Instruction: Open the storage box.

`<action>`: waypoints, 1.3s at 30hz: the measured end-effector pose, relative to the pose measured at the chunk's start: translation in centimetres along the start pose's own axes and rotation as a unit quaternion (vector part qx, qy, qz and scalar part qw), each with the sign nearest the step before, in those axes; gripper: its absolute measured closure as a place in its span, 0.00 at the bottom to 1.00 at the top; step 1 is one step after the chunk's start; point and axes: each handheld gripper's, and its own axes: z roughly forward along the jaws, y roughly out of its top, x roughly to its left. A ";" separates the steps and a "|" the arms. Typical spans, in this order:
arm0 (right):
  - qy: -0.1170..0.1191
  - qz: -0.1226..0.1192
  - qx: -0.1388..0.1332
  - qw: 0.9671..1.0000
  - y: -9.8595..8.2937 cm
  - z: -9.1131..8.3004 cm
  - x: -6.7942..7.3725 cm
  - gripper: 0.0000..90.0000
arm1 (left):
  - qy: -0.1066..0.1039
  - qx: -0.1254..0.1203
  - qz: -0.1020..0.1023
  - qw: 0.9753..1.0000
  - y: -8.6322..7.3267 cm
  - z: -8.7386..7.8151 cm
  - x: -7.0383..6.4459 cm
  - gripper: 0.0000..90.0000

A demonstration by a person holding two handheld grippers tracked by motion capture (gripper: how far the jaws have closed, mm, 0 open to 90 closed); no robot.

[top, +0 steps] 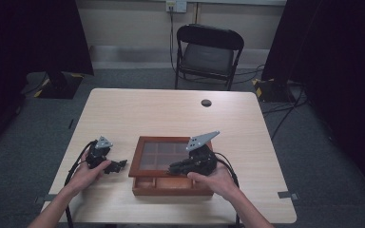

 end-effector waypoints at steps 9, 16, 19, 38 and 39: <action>-0.001 0.000 0.006 1.000 0.5 -0.2 -0.1 0.91 | 0.001 0.000 0.000 1.000 0.0 0.0 0.0 0.00; -0.003 0.001 0.006 1.000 1.0 -0.4 -0.1 0.91 | 0.000 0.000 0.000 1.000 0.0 0.0 0.0 0.00; -0.005 0.000 0.006 1.000 1.3 -0.6 -0.1 0.91 | 0.000 0.000 0.000 1.000 0.0 0.0 0.0 0.00; -0.009 0.002 0.000 1.000 2.3 -1.2 -0.3 0.91 | 0.000 0.000 0.001 1.000 0.0 0.0 0.0 0.00; -0.010 0.002 -0.001 1.000 2.4 -1.3 -0.4 0.91 | 0.000 0.000 0.001 1.000 0.0 0.0 0.0 0.00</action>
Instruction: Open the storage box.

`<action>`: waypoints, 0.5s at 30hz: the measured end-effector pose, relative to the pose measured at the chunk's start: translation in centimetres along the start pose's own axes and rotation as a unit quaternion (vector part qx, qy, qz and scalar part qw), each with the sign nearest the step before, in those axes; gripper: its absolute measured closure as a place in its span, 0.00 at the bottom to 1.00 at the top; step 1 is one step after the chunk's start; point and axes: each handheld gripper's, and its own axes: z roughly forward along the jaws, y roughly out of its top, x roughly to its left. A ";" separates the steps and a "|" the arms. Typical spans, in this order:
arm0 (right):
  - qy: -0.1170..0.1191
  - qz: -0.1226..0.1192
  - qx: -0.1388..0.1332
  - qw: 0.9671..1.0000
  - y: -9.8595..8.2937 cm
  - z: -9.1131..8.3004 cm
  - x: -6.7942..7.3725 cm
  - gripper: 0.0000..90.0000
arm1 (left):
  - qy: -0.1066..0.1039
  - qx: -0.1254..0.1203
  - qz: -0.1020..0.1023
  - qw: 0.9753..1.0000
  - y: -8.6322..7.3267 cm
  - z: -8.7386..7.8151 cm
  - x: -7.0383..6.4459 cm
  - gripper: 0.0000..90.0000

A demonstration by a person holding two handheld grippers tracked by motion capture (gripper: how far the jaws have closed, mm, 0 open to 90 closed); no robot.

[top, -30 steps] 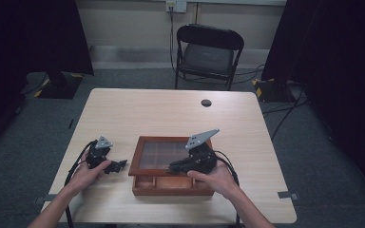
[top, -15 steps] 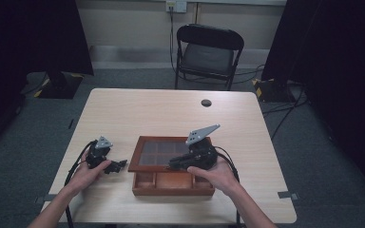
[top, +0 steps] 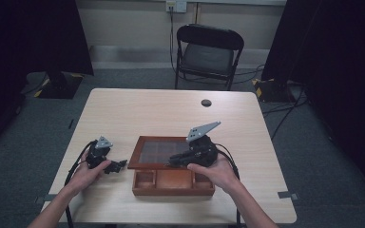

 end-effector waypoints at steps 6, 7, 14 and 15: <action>-0.004 0.000 -0.002 1.000 0.5 -0.3 -0.1 0.91 | 0.000 0.000 0.000 1.000 0.0 0.0 0.0 0.00; -0.005 -0.001 -0.001 1.000 0.6 -0.3 -0.1 0.91 | 0.000 0.000 0.000 1.000 0.0 0.0 0.0 0.00; -0.008 0.001 -0.004 1.000 1.1 -0.6 -0.3 0.91 | -0.001 0.002 0.003 1.000 0.0 0.0 0.0 0.00; -0.010 0.001 -0.006 1.000 1.2 -0.7 -0.3 0.91 | -0.001 0.002 0.003 1.000 0.0 0.0 0.1 0.00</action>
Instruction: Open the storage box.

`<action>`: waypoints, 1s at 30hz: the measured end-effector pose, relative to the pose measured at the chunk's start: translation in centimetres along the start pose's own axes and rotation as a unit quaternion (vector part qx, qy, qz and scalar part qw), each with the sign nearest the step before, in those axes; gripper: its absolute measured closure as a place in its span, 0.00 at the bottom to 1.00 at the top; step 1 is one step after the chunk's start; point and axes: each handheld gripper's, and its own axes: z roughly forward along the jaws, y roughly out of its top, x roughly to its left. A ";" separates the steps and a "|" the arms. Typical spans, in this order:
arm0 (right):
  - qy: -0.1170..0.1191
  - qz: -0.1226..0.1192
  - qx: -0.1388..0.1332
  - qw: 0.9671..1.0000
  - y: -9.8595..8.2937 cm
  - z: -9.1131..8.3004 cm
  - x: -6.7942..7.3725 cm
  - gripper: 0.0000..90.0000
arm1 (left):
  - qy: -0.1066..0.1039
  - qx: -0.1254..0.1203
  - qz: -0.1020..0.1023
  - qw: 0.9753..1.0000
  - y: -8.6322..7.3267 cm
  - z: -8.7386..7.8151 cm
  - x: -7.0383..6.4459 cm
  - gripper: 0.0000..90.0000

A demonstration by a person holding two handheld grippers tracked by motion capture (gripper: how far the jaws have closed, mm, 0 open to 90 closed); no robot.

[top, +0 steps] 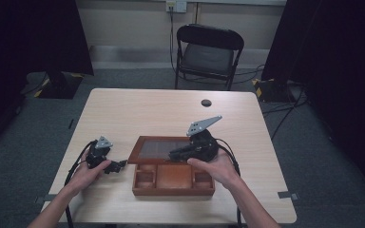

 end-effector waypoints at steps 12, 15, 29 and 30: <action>-0.002 0.005 -0.004 1.000 0.7 -0.4 -0.3 0.91 | -0.001 -0.004 -0.007 1.000 0.0 0.1 -0.1 0.00; -0.002 0.006 -0.004 1.000 0.8 -0.4 -0.3 0.91 | -0.001 -0.003 -0.006 1.000 0.0 0.0 -0.1 0.00; -0.004 0.007 -0.010 1.000 1.5 -0.7 -0.8 0.91 | 0.000 0.000 -0.001 1.000 0.0 0.0 0.0 0.00; -0.005 0.006 -0.009 1.000 1.5 -0.7 -0.8 0.91 | 0.000 0.000 0.000 1.000 0.0 0.0 0.0 0.00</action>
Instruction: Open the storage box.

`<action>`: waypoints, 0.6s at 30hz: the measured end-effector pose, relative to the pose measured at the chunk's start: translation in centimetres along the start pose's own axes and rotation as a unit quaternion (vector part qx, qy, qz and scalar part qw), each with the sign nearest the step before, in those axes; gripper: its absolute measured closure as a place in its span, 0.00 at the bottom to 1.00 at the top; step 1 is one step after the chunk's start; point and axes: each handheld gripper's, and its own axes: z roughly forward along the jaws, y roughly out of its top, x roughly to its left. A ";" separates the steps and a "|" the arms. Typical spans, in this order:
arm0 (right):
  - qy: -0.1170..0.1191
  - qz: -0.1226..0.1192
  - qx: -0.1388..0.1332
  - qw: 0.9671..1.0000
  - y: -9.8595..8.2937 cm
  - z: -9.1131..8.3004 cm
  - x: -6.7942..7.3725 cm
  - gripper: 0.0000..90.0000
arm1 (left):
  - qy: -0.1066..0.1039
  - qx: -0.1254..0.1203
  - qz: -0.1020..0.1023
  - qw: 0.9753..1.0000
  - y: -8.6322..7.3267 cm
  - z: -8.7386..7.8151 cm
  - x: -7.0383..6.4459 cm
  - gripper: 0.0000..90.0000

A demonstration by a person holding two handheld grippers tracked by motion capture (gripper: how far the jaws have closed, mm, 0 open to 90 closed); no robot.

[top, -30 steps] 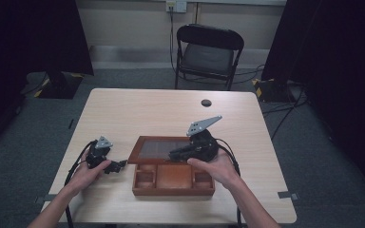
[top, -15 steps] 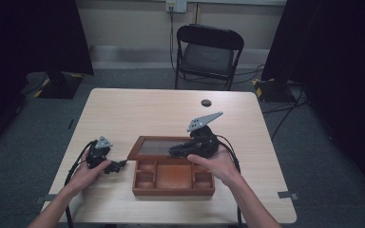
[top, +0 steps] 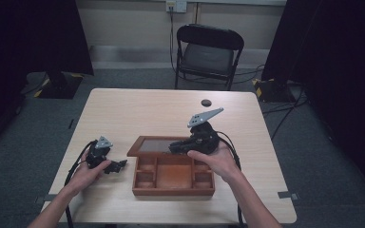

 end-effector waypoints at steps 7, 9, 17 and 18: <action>0.000 0.002 0.001 1.000 0.3 -0.1 -0.1 0.91 | 0.000 0.000 0.000 1.000 0.0 0.0 0.0 0.00; 0.000 0.000 0.001 1.000 0.3 -0.1 -0.2 0.91 | 0.000 0.000 0.000 1.000 0.0 0.0 0.0 0.00; -0.002 0.001 0.004 1.000 0.7 -0.2 -0.2 0.92 | 0.000 0.000 0.001 1.000 0.0 0.0 0.0 0.00; -0.004 0.002 0.003 1.000 0.8 -0.3 -0.3 0.92 | 0.000 -0.002 -0.002 1.000 0.0 0.0 0.0 0.00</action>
